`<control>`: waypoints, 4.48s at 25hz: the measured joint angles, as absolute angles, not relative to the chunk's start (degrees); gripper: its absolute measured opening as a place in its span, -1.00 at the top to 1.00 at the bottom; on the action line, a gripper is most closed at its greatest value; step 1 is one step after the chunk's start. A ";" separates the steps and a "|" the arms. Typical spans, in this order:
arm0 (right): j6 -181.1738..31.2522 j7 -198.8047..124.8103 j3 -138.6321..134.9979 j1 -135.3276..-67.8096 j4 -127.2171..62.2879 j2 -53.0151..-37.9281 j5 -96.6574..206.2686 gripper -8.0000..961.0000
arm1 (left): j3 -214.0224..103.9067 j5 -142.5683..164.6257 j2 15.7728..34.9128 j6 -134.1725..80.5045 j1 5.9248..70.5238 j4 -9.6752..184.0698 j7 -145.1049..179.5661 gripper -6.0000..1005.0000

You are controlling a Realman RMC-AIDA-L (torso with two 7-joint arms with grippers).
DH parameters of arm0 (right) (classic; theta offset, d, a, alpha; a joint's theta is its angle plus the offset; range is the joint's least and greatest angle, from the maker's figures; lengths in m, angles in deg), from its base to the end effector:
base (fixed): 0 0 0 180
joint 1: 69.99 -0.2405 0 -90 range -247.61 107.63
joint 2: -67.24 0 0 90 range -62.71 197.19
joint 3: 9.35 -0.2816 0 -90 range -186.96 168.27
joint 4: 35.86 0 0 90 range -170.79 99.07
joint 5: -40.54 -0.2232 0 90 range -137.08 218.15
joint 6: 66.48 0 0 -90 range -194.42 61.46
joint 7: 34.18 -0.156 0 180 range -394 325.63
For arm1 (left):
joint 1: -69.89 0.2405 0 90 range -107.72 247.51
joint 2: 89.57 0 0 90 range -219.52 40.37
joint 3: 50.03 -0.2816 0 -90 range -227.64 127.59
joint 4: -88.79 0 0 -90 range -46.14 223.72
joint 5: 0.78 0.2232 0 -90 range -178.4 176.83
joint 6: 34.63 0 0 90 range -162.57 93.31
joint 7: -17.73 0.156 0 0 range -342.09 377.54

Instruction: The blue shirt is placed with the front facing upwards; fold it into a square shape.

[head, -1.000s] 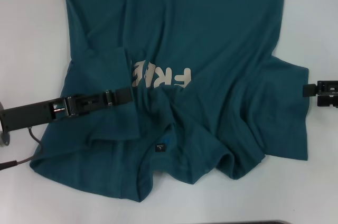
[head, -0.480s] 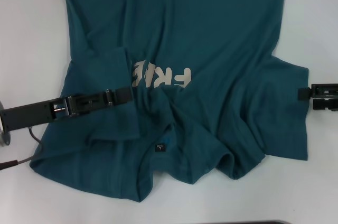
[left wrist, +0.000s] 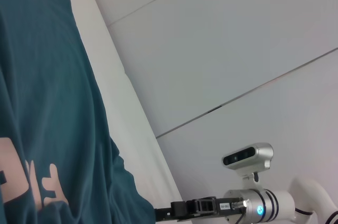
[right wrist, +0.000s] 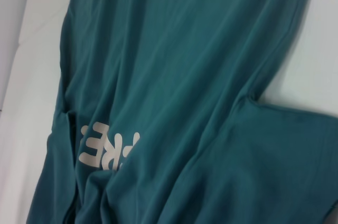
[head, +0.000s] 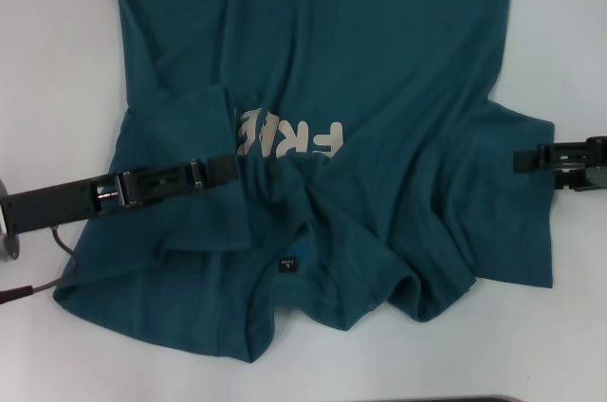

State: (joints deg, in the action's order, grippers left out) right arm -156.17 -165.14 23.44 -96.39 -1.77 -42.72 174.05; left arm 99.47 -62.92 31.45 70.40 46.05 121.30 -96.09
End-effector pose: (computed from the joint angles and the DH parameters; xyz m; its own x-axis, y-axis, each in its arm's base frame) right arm 0.3835 0.3187 0.0318 0.0682 -0.9493 -0.3069 -0.9951 -0.0869 0.0475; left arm -0.3008 0.2799 -0.0328 0.1969 0.8748 0.4427 0.7850 -0.4112 0.4634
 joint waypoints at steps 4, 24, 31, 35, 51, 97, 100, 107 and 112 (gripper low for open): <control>-155.05 -165.14 23.52 -97.27 -3.18 -42.85 175.09 -0.96 | 99.48 -62.92 31.45 70.39 46.00 121.33 -96.09 -0.50; -156.31 -162.03 23.09 -97.45 -2.60 -43.53 174.43 -0.65 | 99.47 -62.92 31.45 70.41 45.98 121.27 -96.09 -0.49; -156.91 -161.88 22.78 -97.25 -2.42 -43.55 174.20 -0.11 | 99.47 -62.92 31.45 70.55 45.98 121.24 -96.09 -0.49; -157.64 -161.46 23.16 -97.57 -2.26 -43.45 174.31 0.30 | 99.47 -62.92 31.45 70.55 45.98 121.21 -96.11 -0.49; -159.12 -163.42 21.00 -94.71 2.68 -42.49 174.44 0.95 | 100.44 -62.92 31.45 70.40 46.40 121.13 -96.18 -0.50; -168.75 -169.42 20.88 -104.30 3.63 -44.95 172.99 0.95 | 107.94 -62.92 30.83 70.21 47.26 121.13 -97.29 -0.50; -167.84 -169.44 22.22 -104.39 3.43 -45.56 173.05 0.95 | 108.47 -62.92 30.83 70.18 47.29 121.13 -97.40 -0.50; -166.95 -169.45 23.92 -104.67 3.31 -46.06 173.12 0.95 | 109.30 -62.98 30.83 70.13 47.31 121.13 -97.50 -0.50; -165.59 -169.50 26.78 -105.34 2.83 -46.06 173.46 0.89 | 109.32 -63.03 30.83 70.13 47.31 121.13 -97.50 -0.50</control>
